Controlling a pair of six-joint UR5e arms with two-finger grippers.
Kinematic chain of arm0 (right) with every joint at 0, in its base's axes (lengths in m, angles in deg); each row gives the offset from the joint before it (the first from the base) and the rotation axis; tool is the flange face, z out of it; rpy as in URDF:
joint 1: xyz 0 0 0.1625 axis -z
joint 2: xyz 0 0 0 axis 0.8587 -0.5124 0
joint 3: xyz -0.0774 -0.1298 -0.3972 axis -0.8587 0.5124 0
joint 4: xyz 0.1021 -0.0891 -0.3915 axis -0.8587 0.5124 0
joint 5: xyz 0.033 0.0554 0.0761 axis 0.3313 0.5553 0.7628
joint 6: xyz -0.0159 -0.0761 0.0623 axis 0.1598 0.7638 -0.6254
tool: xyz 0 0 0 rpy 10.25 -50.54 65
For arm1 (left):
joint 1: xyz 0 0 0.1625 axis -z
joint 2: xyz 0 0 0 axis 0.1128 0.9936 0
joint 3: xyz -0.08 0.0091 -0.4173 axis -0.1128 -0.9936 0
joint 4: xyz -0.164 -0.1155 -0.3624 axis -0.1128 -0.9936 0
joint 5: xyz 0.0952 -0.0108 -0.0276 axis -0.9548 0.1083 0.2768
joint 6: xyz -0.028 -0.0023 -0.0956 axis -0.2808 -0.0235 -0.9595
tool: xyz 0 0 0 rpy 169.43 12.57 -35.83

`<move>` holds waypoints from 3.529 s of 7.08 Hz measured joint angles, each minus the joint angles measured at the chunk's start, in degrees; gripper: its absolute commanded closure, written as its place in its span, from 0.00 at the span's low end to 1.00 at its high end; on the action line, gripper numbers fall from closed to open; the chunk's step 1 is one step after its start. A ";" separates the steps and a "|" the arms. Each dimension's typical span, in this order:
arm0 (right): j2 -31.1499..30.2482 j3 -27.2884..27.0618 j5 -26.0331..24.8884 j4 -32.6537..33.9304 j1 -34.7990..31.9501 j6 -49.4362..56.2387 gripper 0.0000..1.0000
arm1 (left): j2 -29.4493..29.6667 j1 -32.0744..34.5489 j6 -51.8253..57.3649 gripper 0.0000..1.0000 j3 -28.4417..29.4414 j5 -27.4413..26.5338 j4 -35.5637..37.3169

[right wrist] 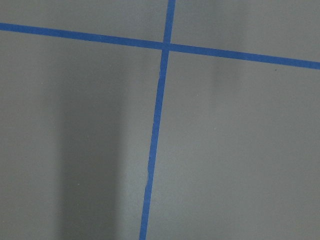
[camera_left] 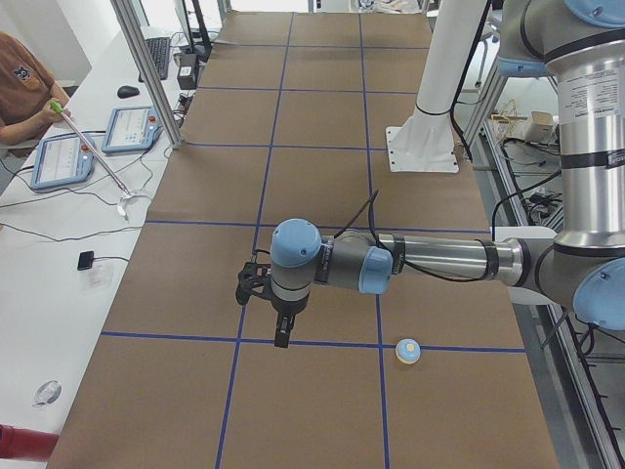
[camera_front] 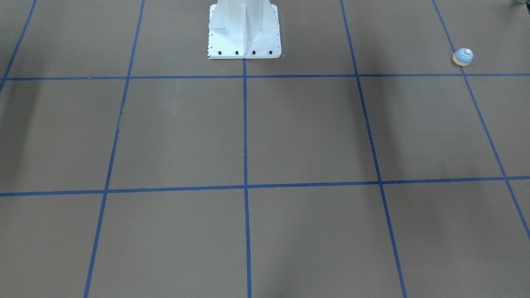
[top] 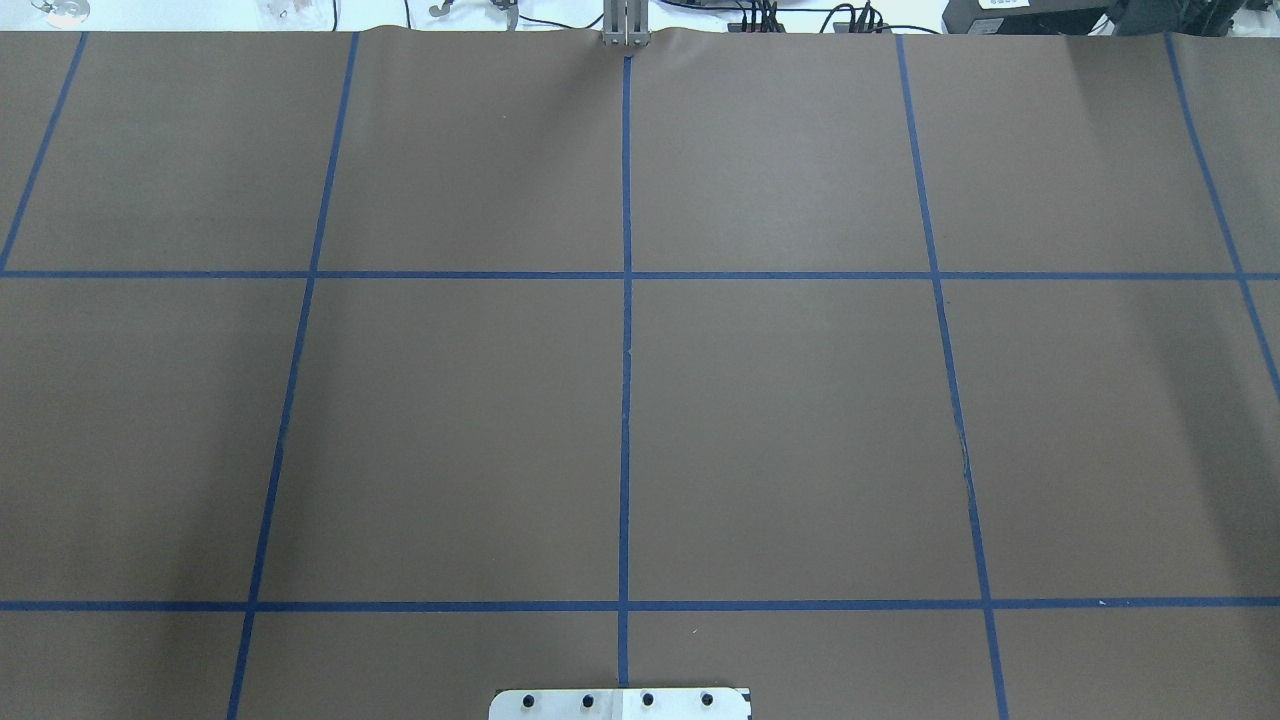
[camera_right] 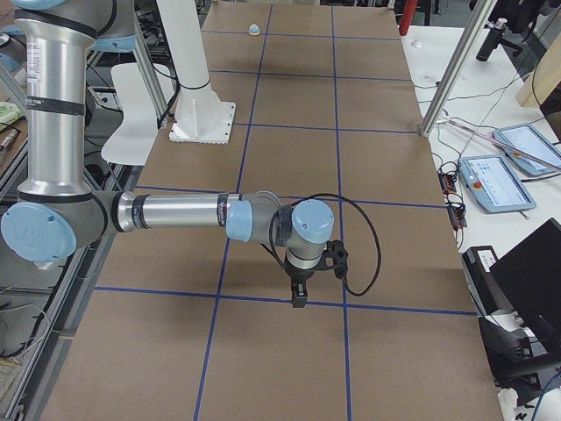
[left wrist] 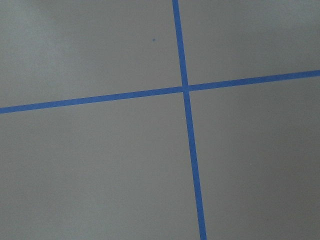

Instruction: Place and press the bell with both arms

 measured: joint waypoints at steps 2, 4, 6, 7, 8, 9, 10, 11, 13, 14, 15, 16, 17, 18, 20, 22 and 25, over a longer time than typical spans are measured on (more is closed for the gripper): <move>0.05 0.06 -0.02 -0.01 0.00 -0.05 0.00 | -0.06 -0.12 0.00 0.00 0.02 -0.02 0.02; 0.24 0.04 -0.02 -0.01 0.00 -0.12 0.00 | 0.20 -0.22 -0.05 0.00 -0.41 -1.52 1.31; 0.29 -0.18 0.17 -0.01 0.00 -0.13 0.00 | 1.86 -1.94 -0.84 0.00 -7.61 -7.84 13.16; 0.14 -0.31 0.37 -0.01 0.00 -0.13 0.00 | 2.44 -4.84 -4.50 0.00 -13.82 -12.08 20.77; -0.03 -0.40 0.50 -0.01 0.00 -0.13 0.00 | 2.80 -9.62 -12.63 0.00 -19.82 -15.90 26.91; -0.10 -0.47 0.61 0.00 0.00 -0.13 0.00 | 2.91 -14.83 -22.95 0.00 -24.56 -18.41 30.86; -0.13 -0.60 0.68 0.04 0.00 -0.13 0.00 | 2.74 -19.70 -33.68 0.00 -27.94 -19.96 33.12; -0.17 -0.74 0.73 0.06 0.00 -0.13 0.00 | 2.36 -25.23 -45.94 0.00 -30.42 -21.91 34.76; 0.26 -0.89 0.92 0.06 0.06 -0.17 0.00 | 1.25 -40.41 -75.38 0.00 -32.38 -28.06 36.52; 1.63 -0.91 1.76 0.15 0.45 -0.17 0.00 | 0.11 -47.06 -87.92 0.00 -32.31 -30.42 36.75; 4.18 -0.80 2.76 0.39 1.93 -0.21 0.00 | -1.44 -52.56 -98.68 0.00 -31.65 -32.13 36.81; 6.95 -0.62 2.91 0.45 4.51 -0.26 0.00 | -3.14 -56.94 -108.17 0.00 -30.32 -33.43 36.84; 9.84 -0.61 2.86 0.45 7.19 -0.33 0.00 | -5.09 -59.81 -115.84 0.00 -28.64 -34.26 36.86; 12.80 -0.56 2.48 0.38 10.33 -1.49 0.00 | -6.75 -61.27 -121.28 0.00 -26.54 -34.59 36.84; 18.30 -0.61 0.23 0.20 14.86 -5.38 0.00 | -8.45 -62.07 -130.04 0.00 -21.13 -34.59 36.55; 19.57 -0.64 -0.30 -0.50 16.91 -6.83 0.00 | -9.23 -63.13 -140.91 0.00 -16.84 -34.24 36.43; 20.46 -1.04 0.44 -2.41 18.71 -9.34 0.00 | -9.56 -66.43 -153.60 0.00 -11.37 -33.54 33.95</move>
